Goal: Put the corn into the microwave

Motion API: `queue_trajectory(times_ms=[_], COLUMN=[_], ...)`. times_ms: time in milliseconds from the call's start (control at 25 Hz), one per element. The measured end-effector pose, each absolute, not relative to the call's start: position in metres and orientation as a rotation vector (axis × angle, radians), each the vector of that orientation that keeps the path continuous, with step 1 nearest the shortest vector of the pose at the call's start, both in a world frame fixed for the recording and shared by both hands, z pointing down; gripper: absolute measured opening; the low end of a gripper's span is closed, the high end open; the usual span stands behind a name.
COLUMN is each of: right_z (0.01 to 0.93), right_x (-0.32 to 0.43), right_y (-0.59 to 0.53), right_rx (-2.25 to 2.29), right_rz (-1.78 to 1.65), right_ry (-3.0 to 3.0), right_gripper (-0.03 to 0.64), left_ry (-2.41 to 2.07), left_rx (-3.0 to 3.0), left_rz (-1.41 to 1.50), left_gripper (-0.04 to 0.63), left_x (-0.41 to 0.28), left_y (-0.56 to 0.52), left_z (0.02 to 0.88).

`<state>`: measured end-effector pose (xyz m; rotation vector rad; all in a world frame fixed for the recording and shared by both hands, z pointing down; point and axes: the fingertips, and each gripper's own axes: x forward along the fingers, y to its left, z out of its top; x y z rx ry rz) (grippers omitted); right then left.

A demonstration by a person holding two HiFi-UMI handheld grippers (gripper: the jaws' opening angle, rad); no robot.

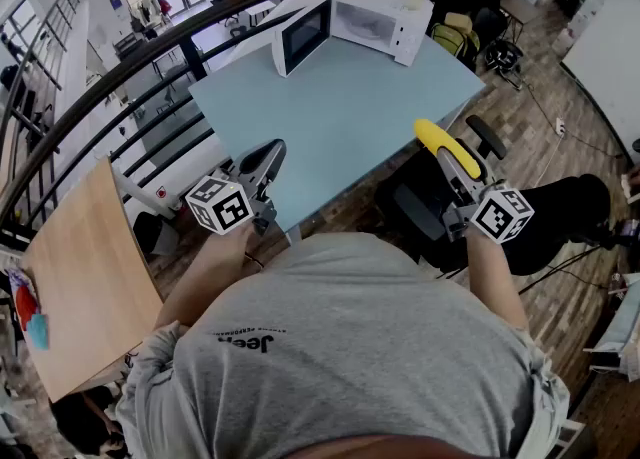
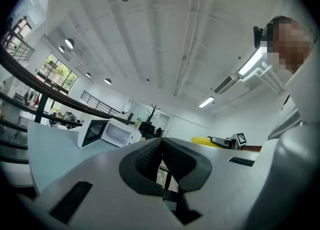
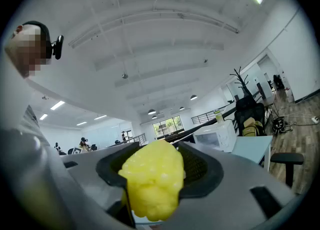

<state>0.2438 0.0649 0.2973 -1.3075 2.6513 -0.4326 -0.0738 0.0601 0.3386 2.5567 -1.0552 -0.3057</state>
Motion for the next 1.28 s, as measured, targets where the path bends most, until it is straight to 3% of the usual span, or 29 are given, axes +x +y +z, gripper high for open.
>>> queue_trajectory(times_ms=[720,1280], right_z=[0.299,0.285], right_x=[0.280,0.315], right_y=[0.067,0.079], right_rx=[-1.276,-1.128], right_rz=[-0.483,-0.409], right_ry=[2.619,2.714], right_gripper=[0.255,0.254], left_ry=[-1.049,-1.060], left_rx=[2.571,2.581], left_rz=[-0.285,-0.237], left_gripper=[0.018,0.018], left_x=[-0.037,0.045], left_y=[0.062,0.074], left_z=[0.334,0.329])
